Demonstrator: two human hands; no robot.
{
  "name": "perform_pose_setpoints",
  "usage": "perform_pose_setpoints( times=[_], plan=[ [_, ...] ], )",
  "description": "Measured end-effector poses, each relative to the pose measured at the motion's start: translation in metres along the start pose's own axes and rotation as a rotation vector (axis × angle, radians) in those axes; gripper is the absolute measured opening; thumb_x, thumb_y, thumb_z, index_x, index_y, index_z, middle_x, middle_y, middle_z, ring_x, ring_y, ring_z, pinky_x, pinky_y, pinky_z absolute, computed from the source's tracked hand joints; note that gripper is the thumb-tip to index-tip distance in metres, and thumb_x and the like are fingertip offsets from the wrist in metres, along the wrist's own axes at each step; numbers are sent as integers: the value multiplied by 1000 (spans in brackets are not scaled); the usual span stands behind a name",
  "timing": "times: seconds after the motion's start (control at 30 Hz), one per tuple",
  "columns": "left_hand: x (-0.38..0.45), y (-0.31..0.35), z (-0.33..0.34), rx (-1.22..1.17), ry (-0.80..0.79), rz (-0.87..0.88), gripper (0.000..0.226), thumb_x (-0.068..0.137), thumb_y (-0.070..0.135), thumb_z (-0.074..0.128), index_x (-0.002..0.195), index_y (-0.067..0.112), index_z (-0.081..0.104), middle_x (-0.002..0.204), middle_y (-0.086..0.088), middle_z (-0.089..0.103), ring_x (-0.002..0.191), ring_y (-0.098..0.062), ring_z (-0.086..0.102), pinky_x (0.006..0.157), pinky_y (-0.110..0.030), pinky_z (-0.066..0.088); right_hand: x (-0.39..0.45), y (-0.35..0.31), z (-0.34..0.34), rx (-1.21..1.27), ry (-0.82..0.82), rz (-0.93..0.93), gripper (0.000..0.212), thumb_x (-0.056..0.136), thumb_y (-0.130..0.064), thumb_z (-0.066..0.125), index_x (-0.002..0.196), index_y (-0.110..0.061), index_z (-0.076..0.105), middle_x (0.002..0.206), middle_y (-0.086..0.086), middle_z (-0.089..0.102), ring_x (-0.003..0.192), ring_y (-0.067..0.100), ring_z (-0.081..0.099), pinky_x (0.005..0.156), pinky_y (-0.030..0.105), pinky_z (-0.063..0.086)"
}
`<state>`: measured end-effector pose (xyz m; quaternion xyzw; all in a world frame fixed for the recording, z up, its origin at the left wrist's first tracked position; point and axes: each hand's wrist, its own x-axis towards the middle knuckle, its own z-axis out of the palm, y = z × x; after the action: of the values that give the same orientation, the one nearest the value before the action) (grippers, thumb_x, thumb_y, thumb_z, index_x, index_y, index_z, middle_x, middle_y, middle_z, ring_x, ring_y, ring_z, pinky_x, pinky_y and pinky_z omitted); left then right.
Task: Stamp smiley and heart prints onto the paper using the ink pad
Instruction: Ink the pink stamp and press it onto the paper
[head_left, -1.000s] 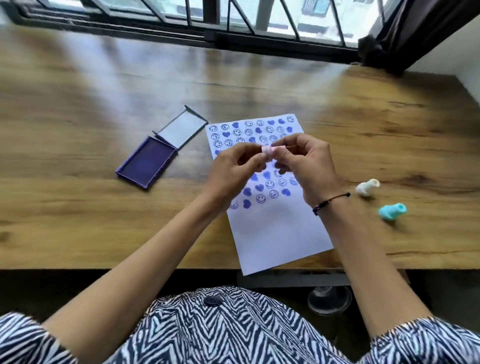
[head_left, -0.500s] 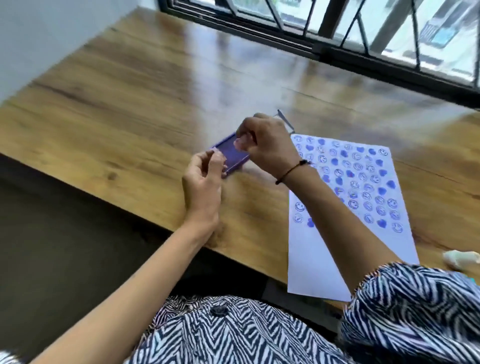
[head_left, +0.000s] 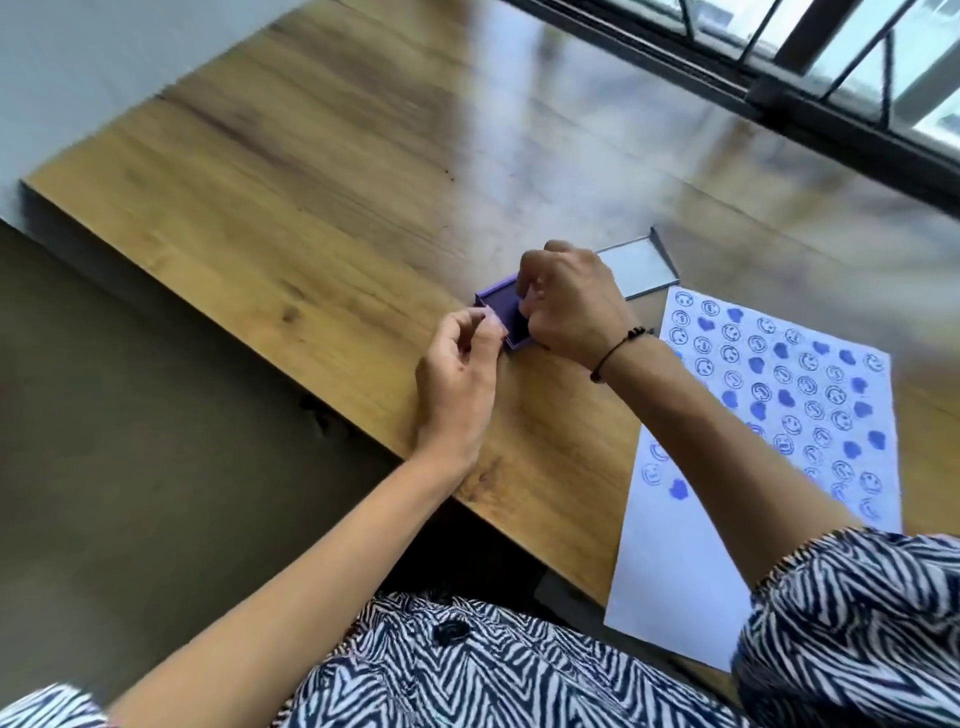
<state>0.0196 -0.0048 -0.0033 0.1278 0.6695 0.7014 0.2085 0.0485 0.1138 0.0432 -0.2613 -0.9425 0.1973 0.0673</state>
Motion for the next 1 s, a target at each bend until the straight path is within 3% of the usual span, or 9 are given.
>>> perform_pose_setpoints(
  times=[0.13,0.27,0.43,0.53,0.63,0.77,0.9,1.0],
  plan=[
    [1,0,0,22,6,1,21,72,48,54,80,31,61,80,11,65,78,-10,61,78,-31,51,0,1,5,-18,22,-29,9,73,-1,52,79,-5,56,83,10,47,68,32,46,56,34,31],
    [0,2,0,38,4,9,23,71,49,53,81,30,61,82,8,65,79,-12,61,80,-33,51,-2,1,7,-15,14,-35,11,70,-2,50,80,-6,54,88,12,51,66,25,38,56,34,30],
    [-4,9,0,13,-12,23,27,76,38,53,89,16,61,84,0,64,79,-13,59,84,-38,51,-5,-4,1,-20,-9,-17,14,72,-1,50,83,-6,57,94,13,54,74,31,48,58,33,35],
    [-12,13,6,26,-32,72,23,78,36,52,89,16,59,81,2,62,77,-16,58,86,-47,49,-13,5,-6,224,84,36,19,76,3,49,85,-3,64,87,13,54,80,29,54,64,29,37],
    [-25,17,18,68,-145,144,19,78,41,52,85,24,58,76,13,62,74,-16,58,81,-48,50,-46,25,-24,554,342,228,11,76,1,59,84,-2,67,75,4,56,72,18,53,67,23,41],
    [-53,14,50,120,-445,194,22,83,41,49,92,23,56,81,15,63,86,-22,63,85,-52,51,-125,66,-50,827,521,468,11,75,-2,65,82,-11,66,59,-3,59,54,6,54,53,15,46],
    [-84,11,82,189,-743,233,23,84,40,43,94,21,50,86,4,63,89,-26,64,82,-40,51,-196,93,-57,783,612,644,22,76,1,64,72,-21,63,55,-9,62,49,4,55,51,17,49],
    [-97,9,97,282,-852,383,22,88,25,46,100,8,52,91,-5,63,83,-15,60,79,-22,45,-228,102,-54,633,627,753,18,76,-1,63,74,-20,63,67,6,64,58,14,57,63,37,52]
  ],
)
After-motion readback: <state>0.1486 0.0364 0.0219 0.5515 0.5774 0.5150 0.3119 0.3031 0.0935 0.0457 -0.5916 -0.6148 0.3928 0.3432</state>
